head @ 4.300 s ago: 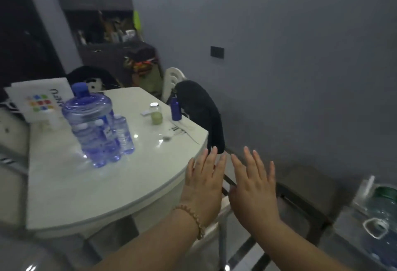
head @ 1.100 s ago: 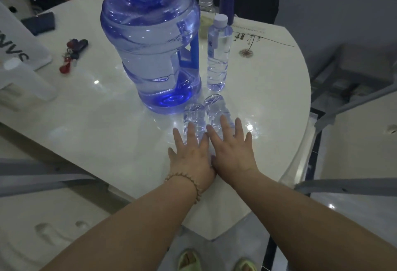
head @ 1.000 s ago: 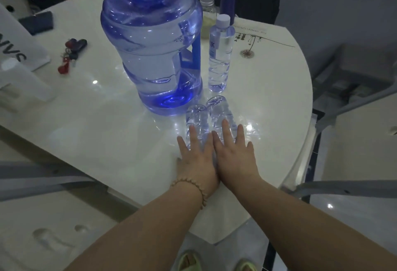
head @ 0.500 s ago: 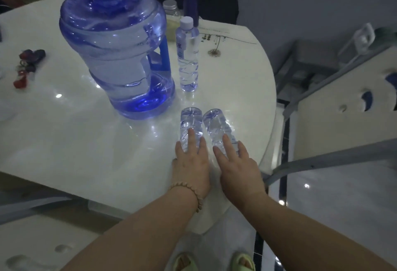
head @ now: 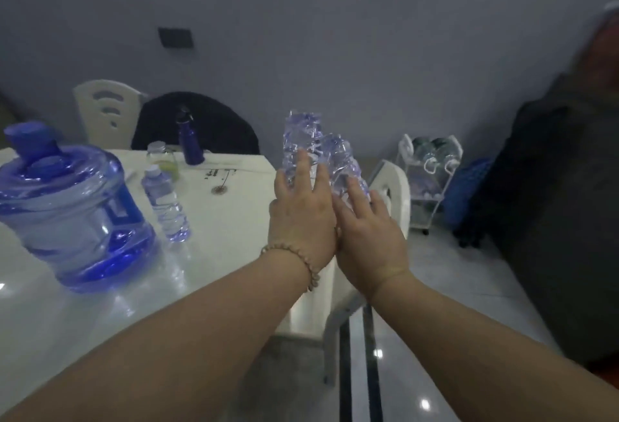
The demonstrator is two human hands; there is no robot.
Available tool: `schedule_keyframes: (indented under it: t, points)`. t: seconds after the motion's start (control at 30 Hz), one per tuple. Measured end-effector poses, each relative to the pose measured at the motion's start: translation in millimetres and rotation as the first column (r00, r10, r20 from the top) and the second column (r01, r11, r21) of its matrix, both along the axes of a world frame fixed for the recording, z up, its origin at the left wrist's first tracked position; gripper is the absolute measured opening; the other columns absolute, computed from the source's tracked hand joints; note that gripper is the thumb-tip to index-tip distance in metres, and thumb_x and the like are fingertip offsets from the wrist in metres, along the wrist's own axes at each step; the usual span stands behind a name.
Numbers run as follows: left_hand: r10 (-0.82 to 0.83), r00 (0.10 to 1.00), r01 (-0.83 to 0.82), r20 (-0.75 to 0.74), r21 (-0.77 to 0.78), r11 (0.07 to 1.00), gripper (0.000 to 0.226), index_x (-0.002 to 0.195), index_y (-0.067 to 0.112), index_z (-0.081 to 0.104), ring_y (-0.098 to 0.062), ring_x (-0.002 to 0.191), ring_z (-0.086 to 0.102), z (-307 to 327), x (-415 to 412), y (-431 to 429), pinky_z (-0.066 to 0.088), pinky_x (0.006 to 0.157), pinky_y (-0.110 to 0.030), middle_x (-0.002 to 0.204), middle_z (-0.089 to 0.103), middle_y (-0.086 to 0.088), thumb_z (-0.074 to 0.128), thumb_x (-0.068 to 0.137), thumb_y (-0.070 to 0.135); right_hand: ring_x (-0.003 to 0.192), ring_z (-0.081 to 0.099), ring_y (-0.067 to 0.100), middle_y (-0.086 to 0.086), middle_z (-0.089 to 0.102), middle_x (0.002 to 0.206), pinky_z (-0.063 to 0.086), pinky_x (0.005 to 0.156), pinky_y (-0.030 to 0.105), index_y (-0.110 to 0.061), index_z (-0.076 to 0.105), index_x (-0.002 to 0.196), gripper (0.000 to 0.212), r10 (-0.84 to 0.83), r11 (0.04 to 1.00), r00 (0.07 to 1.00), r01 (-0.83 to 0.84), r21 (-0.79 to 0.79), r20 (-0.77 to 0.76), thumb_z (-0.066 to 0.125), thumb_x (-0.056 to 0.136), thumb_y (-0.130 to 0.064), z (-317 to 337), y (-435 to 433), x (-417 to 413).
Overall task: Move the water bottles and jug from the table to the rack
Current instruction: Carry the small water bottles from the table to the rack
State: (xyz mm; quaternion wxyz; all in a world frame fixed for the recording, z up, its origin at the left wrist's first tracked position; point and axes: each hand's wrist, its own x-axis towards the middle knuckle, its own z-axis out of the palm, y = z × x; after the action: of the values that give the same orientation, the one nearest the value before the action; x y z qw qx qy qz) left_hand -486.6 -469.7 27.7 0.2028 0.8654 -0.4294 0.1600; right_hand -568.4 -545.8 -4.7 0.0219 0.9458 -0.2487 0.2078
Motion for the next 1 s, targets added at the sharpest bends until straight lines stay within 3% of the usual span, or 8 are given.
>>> schedule_keyframes:
  t: [0.07, 0.1, 0.23, 0.33, 0.43, 0.73, 1.0]
  points:
    - [-0.046, 0.999, 0.047, 0.020, -0.013, 0.999, 0.083, 0.148, 0.016, 0.012, -0.036, 0.137, 0.006, 18, -41, -39, 0.031, 0.108, -0.042, 0.156, -0.002, -0.011, 0.063, 0.083, 0.026, 0.141, 0.013, 0.038, 0.010, 0.012, 0.157, 0.039, 0.100, 0.051, -0.018, 0.024, 0.146, 0.061, -0.025, 0.999, 0.999, 0.024, -0.041, -0.024, 0.024, 0.087, -0.032, 16, -43, -40]
    - [-0.065, 0.998, 0.066, 0.027, -0.012, 0.998, 0.086, 0.148, 0.016, 0.012, -0.036, 0.138, 0.005, 23, -61, -59, 0.026, 0.111, -0.042, 0.156, -0.004, -0.011, 0.065, 0.082, 0.027, 0.142, 0.010, 0.037, 0.009, 0.010, 0.158, 0.038, 0.101, 0.051, -0.019, 0.019, 0.147, 0.061, -0.046, 0.997, 0.998, 0.043, -0.070, -0.048, 0.027, 0.088, -0.031, 22, -63, -62]
    - [-0.159, 0.986, 0.158, -0.048, -0.024, 0.987, 0.092, 0.149, 0.018, 0.006, -0.035, 0.139, -0.003, 32, -149, -124, 0.021, 0.115, -0.044, 0.155, -0.014, -0.006, 0.067, 0.081, 0.027, 0.138, 0.022, 0.040, 0.010, 0.019, 0.156, 0.044, 0.098, 0.049, -0.018, 0.032, 0.144, 0.072, -0.142, 0.988, 0.990, 0.142, -0.058, -0.003, 0.065, 0.081, -0.021, 38, -123, -162]
    - [-0.209, 0.974, 0.210, -0.086, 0.010, 0.978, 0.093, 0.149, 0.019, 0.000, -0.033, 0.140, -0.007, 23, -204, -163, 0.019, 0.116, -0.043, 0.154, -0.016, -0.004, 0.065, 0.083, 0.028, 0.141, 0.014, 0.035, 0.006, 0.008, 0.158, 0.039, 0.103, 0.046, -0.021, 0.023, 0.147, 0.072, -0.212, 0.977, 0.975, 0.210, -0.035, -0.070, 0.060, 0.086, -0.023, 40, -155, -222]
    - [-0.273, 0.962, 0.271, 0.002, 0.109, 0.956, 0.083, 0.150, 0.018, 0.006, -0.034, 0.143, -0.008, 11, -247, -209, 0.017, 0.115, -0.050, 0.157, -0.007, -0.008, 0.057, 0.086, 0.027, 0.142, 0.007, 0.033, 0.002, -0.001, 0.159, 0.038, 0.104, 0.044, -0.024, 0.016, 0.149, 0.071, -0.273, 0.961, 0.958, 0.276, 0.026, -0.085, 0.053, 0.088, -0.018, 35, -192, -269]
    - [-0.317, 0.945, 0.327, -0.082, 0.199, 0.924, 0.091, 0.150, 0.022, 0.006, -0.033, 0.143, -0.009, -31, -275, -312, 0.019, 0.113, -0.050, 0.158, -0.006, -0.007, 0.061, 0.078, 0.029, 0.143, 0.006, 0.030, -0.001, -0.005, 0.159, 0.039, 0.102, 0.038, -0.027, 0.012, 0.149, 0.071, -0.361, 0.918, 0.923, 0.377, 0.121, -0.136, 0.050, 0.090, -0.018, 17, -264, -309]
    - [-0.290, 0.941, 0.319, -0.174, 0.172, 0.932, 0.096, 0.149, 0.024, 0.003, -0.032, 0.144, -0.006, -59, -233, -415, 0.019, 0.114, -0.046, 0.157, -0.012, -0.005, 0.067, 0.078, 0.031, 0.142, 0.008, 0.032, -0.001, -0.004, 0.159, 0.040, 0.101, 0.038, -0.025, 0.014, 0.149, 0.070, -0.340, 0.920, 0.929, 0.361, 0.155, -0.146, 0.052, 0.090, -0.020, -13, -371, -261]
